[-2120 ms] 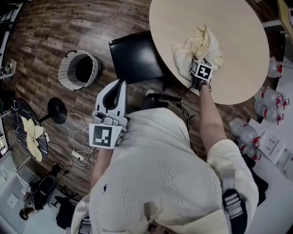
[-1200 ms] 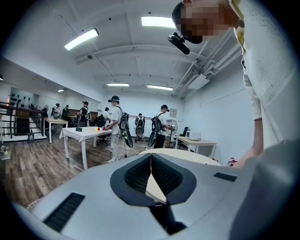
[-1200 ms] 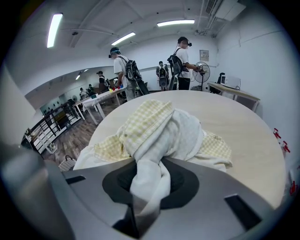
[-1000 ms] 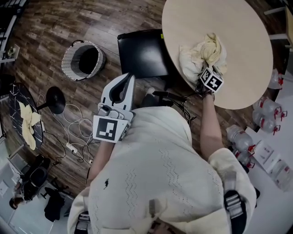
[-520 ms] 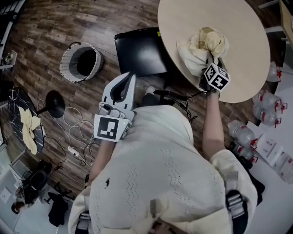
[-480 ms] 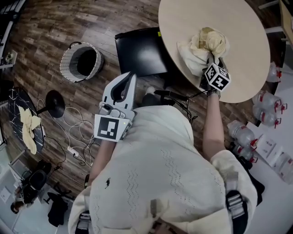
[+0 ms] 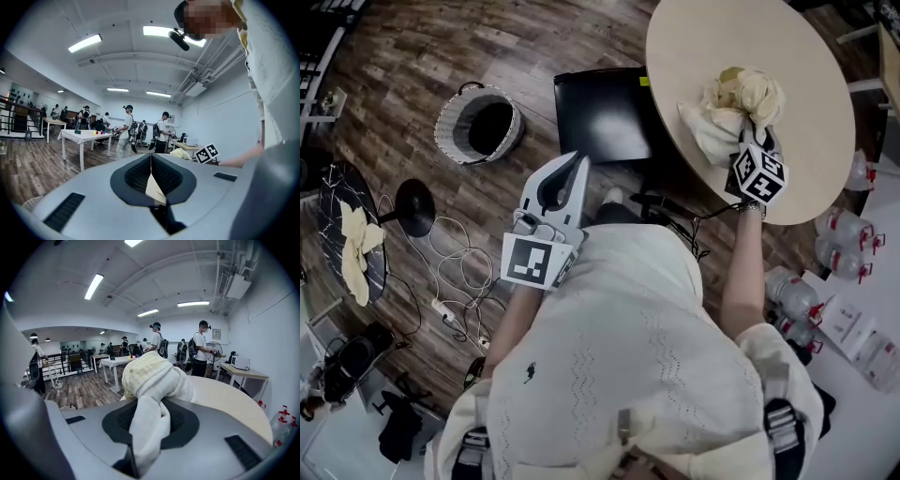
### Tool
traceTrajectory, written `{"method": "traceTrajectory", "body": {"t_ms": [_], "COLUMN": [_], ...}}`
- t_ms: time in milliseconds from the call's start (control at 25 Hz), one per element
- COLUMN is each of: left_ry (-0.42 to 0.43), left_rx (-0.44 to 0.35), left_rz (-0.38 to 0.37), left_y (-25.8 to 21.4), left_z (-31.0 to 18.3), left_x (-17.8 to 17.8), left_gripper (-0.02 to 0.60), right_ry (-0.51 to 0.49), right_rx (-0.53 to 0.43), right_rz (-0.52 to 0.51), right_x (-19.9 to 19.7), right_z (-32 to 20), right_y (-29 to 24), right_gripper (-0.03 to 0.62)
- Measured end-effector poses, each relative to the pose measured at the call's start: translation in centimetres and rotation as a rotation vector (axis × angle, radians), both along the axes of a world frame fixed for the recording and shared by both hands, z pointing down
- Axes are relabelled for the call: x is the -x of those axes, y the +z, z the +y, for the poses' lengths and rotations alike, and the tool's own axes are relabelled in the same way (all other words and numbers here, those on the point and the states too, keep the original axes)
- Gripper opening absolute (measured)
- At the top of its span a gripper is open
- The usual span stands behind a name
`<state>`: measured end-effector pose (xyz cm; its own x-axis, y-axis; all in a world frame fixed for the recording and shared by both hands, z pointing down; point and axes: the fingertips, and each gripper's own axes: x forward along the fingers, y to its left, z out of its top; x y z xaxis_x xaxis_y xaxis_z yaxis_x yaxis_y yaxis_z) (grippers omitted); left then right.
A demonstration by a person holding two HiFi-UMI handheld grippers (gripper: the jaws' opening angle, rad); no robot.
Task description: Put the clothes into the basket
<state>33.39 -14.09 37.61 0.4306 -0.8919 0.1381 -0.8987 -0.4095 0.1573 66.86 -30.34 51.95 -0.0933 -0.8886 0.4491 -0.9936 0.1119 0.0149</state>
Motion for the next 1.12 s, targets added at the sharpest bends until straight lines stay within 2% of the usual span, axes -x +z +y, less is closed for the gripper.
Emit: {"method": "traceTrajectory", "body": {"t_ms": [600, 1120], "left_ry": [-0.084, -0.211], "left_rx": [-0.005, -0.010], "left_rz": [0.008, 0.018], "left_y": [-0.6, -0.7], "left_z": [4.0, 5.9], "left_x": [5.9, 10.3], "left_gripper": [0.021, 0.021], "right_ry": [-0.133, -0.264], "right_rx": [-0.141, -0.207], "right_rz": [0.010, 0.013], "right_x": [6.6, 12.8], "right_z": [2.0, 1.2], "right_y": [-9.1, -12.9], "right_gripper": [0.092, 0.092]}}
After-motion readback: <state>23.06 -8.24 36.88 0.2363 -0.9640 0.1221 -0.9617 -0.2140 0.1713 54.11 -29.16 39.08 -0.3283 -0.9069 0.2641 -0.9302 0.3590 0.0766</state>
